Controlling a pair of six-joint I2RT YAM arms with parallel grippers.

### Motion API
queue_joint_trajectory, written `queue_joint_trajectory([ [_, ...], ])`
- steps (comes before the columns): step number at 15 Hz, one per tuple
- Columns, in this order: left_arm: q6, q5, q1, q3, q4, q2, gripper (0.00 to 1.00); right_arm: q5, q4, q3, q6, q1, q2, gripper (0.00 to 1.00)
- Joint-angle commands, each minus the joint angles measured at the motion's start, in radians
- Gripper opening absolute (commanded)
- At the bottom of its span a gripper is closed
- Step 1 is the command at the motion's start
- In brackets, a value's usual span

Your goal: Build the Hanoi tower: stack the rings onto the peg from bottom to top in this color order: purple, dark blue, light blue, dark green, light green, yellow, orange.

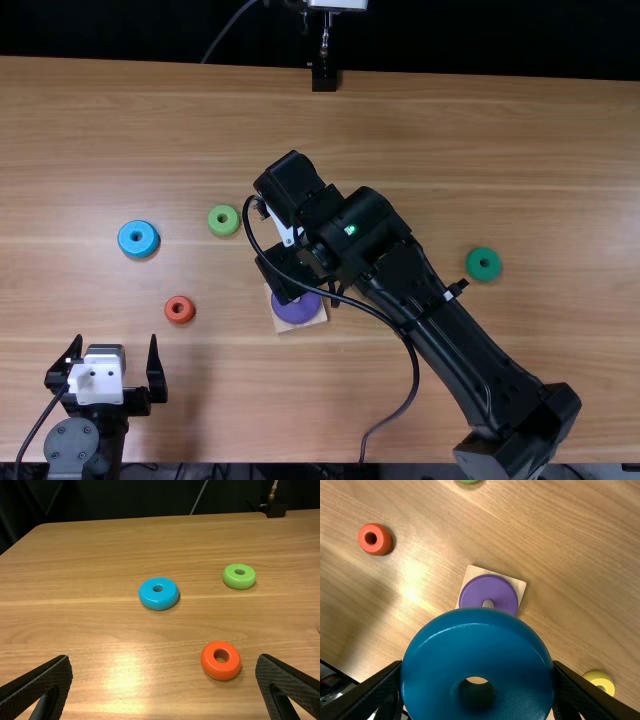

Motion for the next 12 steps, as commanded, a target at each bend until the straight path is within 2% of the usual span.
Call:
queue_joint_trajectory([
  [1,0.009,-0.004,0.005,-0.106,-0.083,-0.012,1.0,0.0,0.001,0.021,0.006,0.004,0.023,0.05],
  [2,0.009,-0.002,0.005,-0.106,-0.083,-0.012,1.0,0.0,-0.001,0.02,0.006,0.002,0.032,0.05],
  [3,0.009,-0.002,0.005,-0.106,-0.081,-0.012,1.0,0.0,-0.005,0.018,0.006,0.001,0.038,0.09],
  [7,0.009,-0.004,0.005,-0.106,-0.083,-0.012,1.0,0.004,0.001,0.02,0.006,0.001,0.052,0.1],
  [9,0.009,-0.002,0.005,-0.106,-0.083,-0.012,1.0,0.004,0.003,0.021,0.006,0.001,0.052,0.2],
  [10,0.009,-0.004,0.005,-0.106,-0.081,-0.012,1.0,0.002,0.005,0.026,0.006,0.001,0.054,0.48],
  [11,0.009,-0.002,0.005,-0.106,-0.083,-0.012,1.0,0.004,0.005,0.024,0.004,0.001,0.063,0.82],
  [12,0.009,-0.002,0.005,-0.106,-0.081,-0.012,1.0,0.004,-0.001,0.024,0.004,-0.001,0.081,1.0],
])
